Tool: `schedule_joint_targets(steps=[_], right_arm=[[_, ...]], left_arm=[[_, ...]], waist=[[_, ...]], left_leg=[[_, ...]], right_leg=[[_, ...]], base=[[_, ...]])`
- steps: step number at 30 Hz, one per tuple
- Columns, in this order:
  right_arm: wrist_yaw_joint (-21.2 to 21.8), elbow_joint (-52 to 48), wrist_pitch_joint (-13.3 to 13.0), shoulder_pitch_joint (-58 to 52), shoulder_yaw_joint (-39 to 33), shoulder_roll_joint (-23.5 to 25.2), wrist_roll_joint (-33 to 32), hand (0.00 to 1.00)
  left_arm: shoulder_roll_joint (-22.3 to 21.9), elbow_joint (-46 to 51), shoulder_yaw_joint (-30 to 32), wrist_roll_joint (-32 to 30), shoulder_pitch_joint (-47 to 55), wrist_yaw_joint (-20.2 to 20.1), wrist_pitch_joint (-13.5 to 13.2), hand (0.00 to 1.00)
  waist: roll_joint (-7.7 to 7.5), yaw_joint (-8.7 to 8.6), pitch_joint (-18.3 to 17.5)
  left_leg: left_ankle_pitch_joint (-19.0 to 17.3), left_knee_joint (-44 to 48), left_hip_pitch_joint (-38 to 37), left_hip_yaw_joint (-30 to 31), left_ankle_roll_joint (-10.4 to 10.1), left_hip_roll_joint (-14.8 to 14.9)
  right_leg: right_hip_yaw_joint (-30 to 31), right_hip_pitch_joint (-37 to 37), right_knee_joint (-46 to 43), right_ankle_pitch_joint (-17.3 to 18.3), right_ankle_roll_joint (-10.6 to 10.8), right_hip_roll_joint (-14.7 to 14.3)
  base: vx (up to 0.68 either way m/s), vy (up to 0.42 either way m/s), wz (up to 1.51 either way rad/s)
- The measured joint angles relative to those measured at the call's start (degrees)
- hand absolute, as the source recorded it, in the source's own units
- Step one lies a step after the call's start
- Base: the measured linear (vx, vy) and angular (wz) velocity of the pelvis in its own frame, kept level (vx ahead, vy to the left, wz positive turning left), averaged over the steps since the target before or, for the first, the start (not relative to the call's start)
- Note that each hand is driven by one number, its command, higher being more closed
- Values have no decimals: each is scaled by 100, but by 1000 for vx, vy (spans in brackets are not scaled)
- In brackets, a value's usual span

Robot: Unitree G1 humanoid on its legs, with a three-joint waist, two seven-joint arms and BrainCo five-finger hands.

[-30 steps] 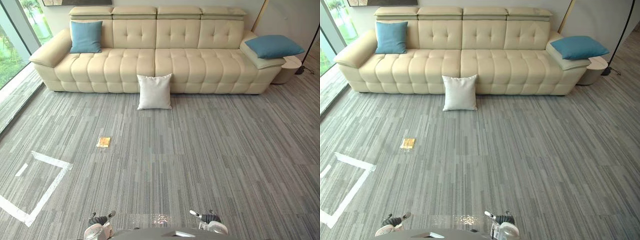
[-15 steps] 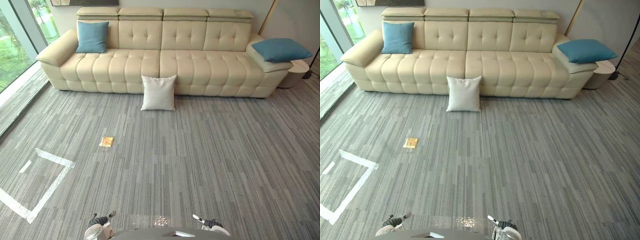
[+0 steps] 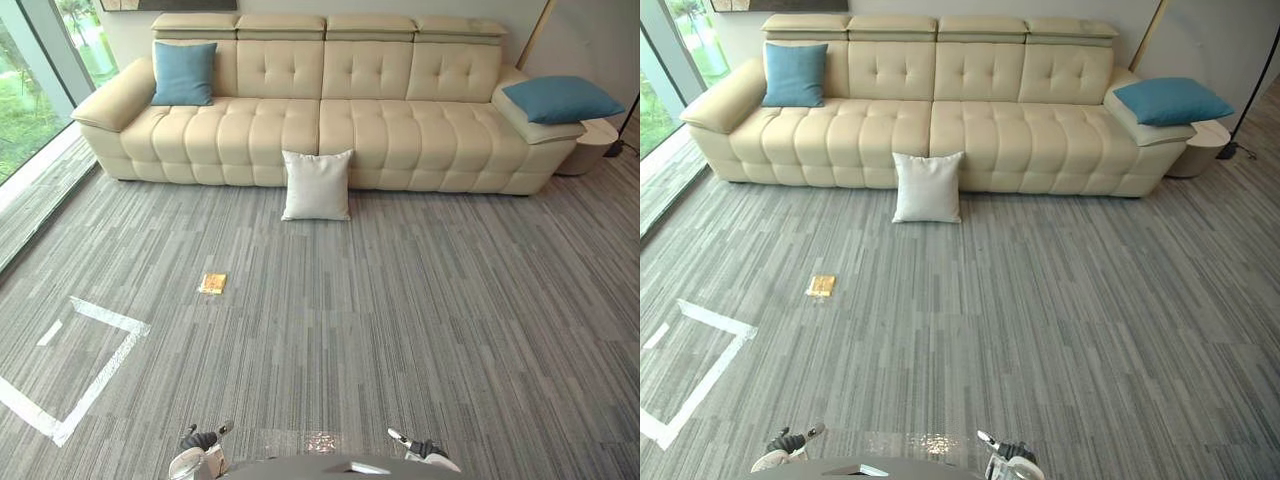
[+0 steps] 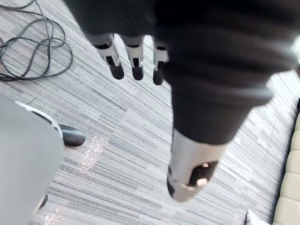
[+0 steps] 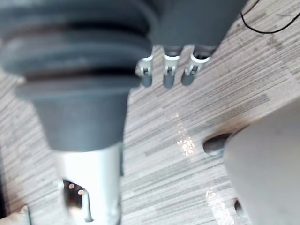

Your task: Pick up cushions and gather them together orderly.

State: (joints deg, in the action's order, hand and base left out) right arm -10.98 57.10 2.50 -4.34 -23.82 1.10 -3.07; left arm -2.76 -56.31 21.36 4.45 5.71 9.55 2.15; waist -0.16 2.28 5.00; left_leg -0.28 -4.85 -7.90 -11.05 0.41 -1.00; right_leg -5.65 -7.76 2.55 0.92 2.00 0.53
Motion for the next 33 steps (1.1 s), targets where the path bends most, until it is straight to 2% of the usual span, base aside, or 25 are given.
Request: schedule_joint_targets(steps=[3,6,7,8,9,10,11,12,13,14,15,18,20,21,22,23,24,25,26,27,29,30,31,32,33], right_arm=[[3,-10,-19,6,6,5,0,0],[19,-51,-70,41,9,28,-126,0],[26,-147,-97,20,-7,25,-212,0],[28,-202,-106,7,-6,27,-235,0],[29,-216,-110,0,-1,30,-270,0],[30,-215,-111,10,46,21,-392,0],[30,-216,-112,11,56,-9,-435,0],[29,-216,-111,19,57,-25,-444,0],[22,-217,-110,83,67,-45,-447,0],[16,-220,-105,105,72,-65,-447,0],[17,-221,-104,105,73,-66,-447,0],[3,-220,-98,127,131,-105,-450,0],[-13,-223,-99,131,298,-158,-449,0],[-12,-223,-101,136,304,-158,-448,0],[-12,-206,-102,167,307,-143,-447,0],[-8,-139,-104,217,268,-77,-447,0],[44,-101,-110,388,236,51,-447,0],[55,-94,-112,419,205,111,-445,0],[71,22,-101,472,-3,237,-444,0],[81,118,-99,470,-266,290,-439,0],[89,121,-114,474,-358,254,-433,0],[99,49,-114,466,-305,259,-429,0],[109,-12,-111,450,-161,278,-433,0],[114,-59,-136,449,-62,250,-426,0],[116,-256,-157,401,89,213,-422,0]], left_arm=[[-2,-47,82,8,-66,0,0,0],[24,-52,244,47,-182,1,1,0],[25,-45,260,54,-227,0,0,0],[26,-42,258,57,-227,-6,0,0],[30,-34,263,63,-232,-8,-3,0],[42,43,315,168,-307,-13,-8,0],[1,138,335,255,-321,-25,-13,0],[-5,174,333,282,-323,-35,-20,0],[12,177,328,345,-323,-41,-35,0],[33,177,323,431,-330,-43,-46,0],[32,176,323,433,-329,-43,-47,0],[-7,273,195,574,-302,-57,-119,0],[-8,384,140,672,-250,-103,-142,0],[-7,404,138,675,-245,-110,-150,0],[-5,417,133,744,-267,-130,-180,0],[88,421,101,794,-320,-151,-217,0],[164,357,80,775,-383,-150,-222,0],[176,358,89,792,-391,-156,-225,0],[260,374,89,832,-394,-160,-226,0],[354,313,44,880,-385,-153,-213,0],[403,204,-91,891,-387,-145,-205,0],[478,135,-281,890,-385,-142,-185,0],[500,104,-363,890,-366,-129,-120,0],[492,90,-378,887,-341,-123,-102,0],[451,82,-407,886,-306,-121,-85,0]], waist=[[1,13,65],[-55,37,220],[-20,52,307],[-12,43,318],[-15,32,329],[-43,27,395],[-7,55,425],[-21,57,436],[-14,73,471],[14,46,494],[17,45,493],[30,110,513],[52,112,521],[53,132,521],[8,223,516],[-151,276,425],[-234,182,389],[-283,170,378],[-442,167,326],[-609,183,223],[-608,198,220],[-582,155,256],[-567,89,328],[-496,64,385],[-435,47,440]], left_leg=[[-35,39,39,-23,-44,41],[-466,901,477,-30,-80,142],[-800,1598,756,-69,-85,272],[-896,1878,866,-144,-126,330],[-953,2195,967,-219,-131,387],[-971,3207,1449,-318,-125,520],[-859,4108,1890,-312,-140,674],[-770,4523,2116,-316,-166,748],[-936,4881,2348,-325,-146,833],[-1151,4874,2465,-341,-201,895],[-1161,4863,2475,-343,-205,896],[-1076,3626,2838,-481,-252,906],[-566,2640,3075,-449,-338,877],[-445,2395,3110,-444,-377,881],[127,2382,3122,-475,-418,907],[-38,2830,3256,-571,-140,746],[-418,3235,3483,-566,6,707],[-487,3351,3507,-565,62,676],[-755,3710,3546,-561,267,546],[-1191,4102,3470,-572,348,373],[-1518,4174,3220,-594,383,306],[-1781,4096,2816,-620,407,280],[-1897,3949,2329,-631,402,265],[-1928,3785,2023,-646,408,249],[-1983,3246,1255,-672,372,246]], right_leg=[[-7,185,-304,160,-57,-15],[-53,470,-874,483,-97,11],[-139,523,-1108,680,-133,13],[-160,559,-1205,777,-151,14],[-190,591,-1278,893,-196,16],[-251,581,-1361,1026,-192,46],[-262,553,-1404,1091,-224,48],[-249,536,-1419,1106,-275,56],[-223,452,-1426,1163,-282,81],[-143,349,-1424,1253,-255,150],[-136,345,-1424,1258,-252,156],[27,109,-1414,1582,-23,562],[61,-182,-1373,1902,183,819],[81,-249,-1346,1990,240,871],[207,-401,-1294,2182,302,1016],[389,-506,-1172,2211,-8,1217],[665,-416,-1240,1845,-125,1189],[700,-374,-1288,1712,-90,1224],[718,-407,-1434,1457,167,1385],[875,-378,-1937,1249,429,1575],[1056,-166,-2792,935,719,1603],[1214,440,-4277,210,997,1572],[1215,967,-5594,112,1049,1502],[1088,1215,-6158,153,1034,1492],[751,1737,-6901,419,767,1418]], base=[[28,-32,-1],[65,-54,5],[31,-66,15],[34,-66,21],[45,-68,29],[76,-70,26],[90,-49,18],[147,23,-2],[197,63,-9],[213,77,-9],[242,104,-18],[358,209,-19],[354,269,-9],[490,412,-31],[665,489,-53],[828,536,-44],[622,349,-21],[506,276,12],[647,339,12],[772,399,9],[549,266,-7],[612,264,-16],[590,233,-20],[542,171,-34],[348,87,-34]])
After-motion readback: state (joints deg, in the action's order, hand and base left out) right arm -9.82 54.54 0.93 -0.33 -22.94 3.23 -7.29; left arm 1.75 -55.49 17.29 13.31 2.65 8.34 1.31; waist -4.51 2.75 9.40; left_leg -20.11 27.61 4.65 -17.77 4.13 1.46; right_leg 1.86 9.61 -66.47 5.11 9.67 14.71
